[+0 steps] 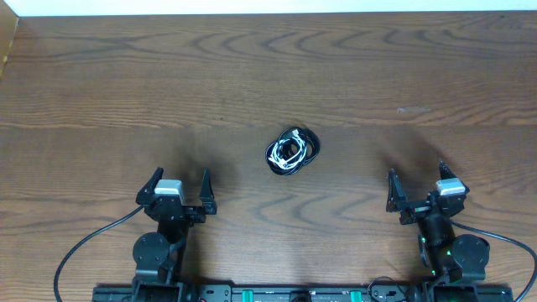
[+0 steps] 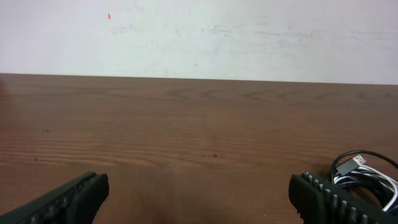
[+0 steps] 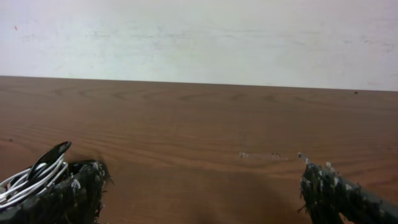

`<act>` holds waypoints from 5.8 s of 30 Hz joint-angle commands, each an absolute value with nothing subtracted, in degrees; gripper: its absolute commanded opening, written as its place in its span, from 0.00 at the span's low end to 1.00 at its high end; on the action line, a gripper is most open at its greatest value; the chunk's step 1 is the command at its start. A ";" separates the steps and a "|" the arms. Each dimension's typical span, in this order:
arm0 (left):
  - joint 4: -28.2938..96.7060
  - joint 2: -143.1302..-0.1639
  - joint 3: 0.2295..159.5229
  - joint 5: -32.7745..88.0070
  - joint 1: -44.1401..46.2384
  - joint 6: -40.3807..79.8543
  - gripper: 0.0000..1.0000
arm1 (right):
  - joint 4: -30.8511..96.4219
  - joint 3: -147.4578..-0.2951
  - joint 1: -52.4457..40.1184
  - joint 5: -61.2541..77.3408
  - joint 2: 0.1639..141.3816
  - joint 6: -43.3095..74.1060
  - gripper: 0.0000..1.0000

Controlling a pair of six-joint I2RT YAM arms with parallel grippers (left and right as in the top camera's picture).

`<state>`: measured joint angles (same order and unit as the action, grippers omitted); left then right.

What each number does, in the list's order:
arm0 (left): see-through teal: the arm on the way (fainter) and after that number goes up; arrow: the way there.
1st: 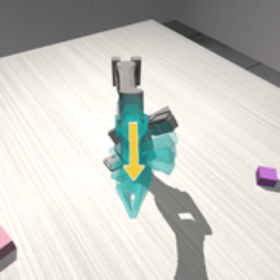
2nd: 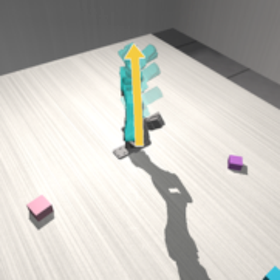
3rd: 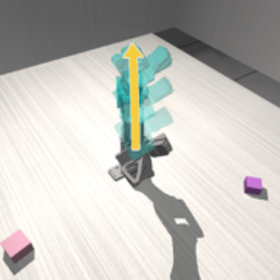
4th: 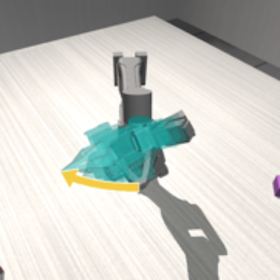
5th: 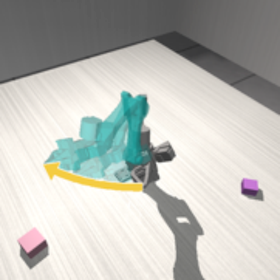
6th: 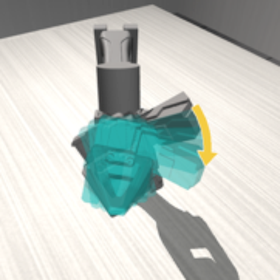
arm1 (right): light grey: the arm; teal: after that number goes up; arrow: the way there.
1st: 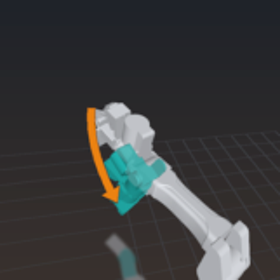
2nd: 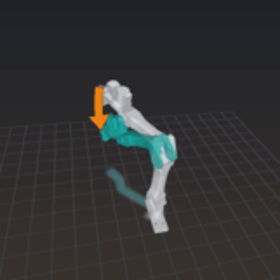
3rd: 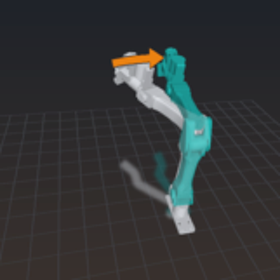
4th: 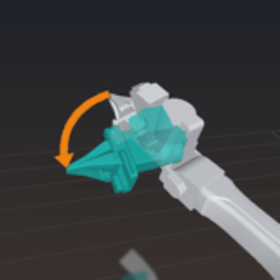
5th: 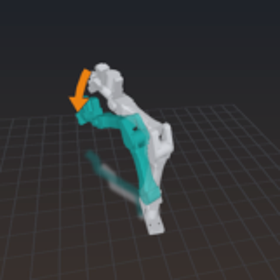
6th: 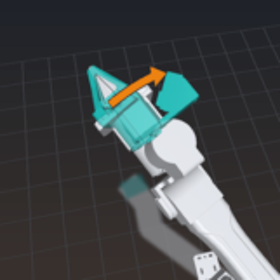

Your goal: Untangle cables

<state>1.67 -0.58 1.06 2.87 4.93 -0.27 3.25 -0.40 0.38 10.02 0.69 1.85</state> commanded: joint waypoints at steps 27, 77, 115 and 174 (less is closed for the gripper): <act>17.61 -12.78 35.83 35.11 0.51 10.09 0.98 | 3.46 -0.30 0.01 9.56 0.32 0.78 0.99; 71.77 -44.53 59.42 18.02 0.30 21.10 0.98 | -30.28 -4.05 0.16 46.17 0.38 42.28 0.99; 71.50 -44.53 59.40 17.28 0.30 21.10 0.98 | 59.66 -74.35 -5.34 38.72 47.64 22.02 0.99; 71.50 -44.53 59.40 17.26 0.30 21.08 0.98 | 53.10 -92.77 -30.41 6.98 116.68 22.26 0.40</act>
<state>71.55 -44.51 59.35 17.80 0.51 22.06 53.08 -91.88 -30.83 7.88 115.87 22.33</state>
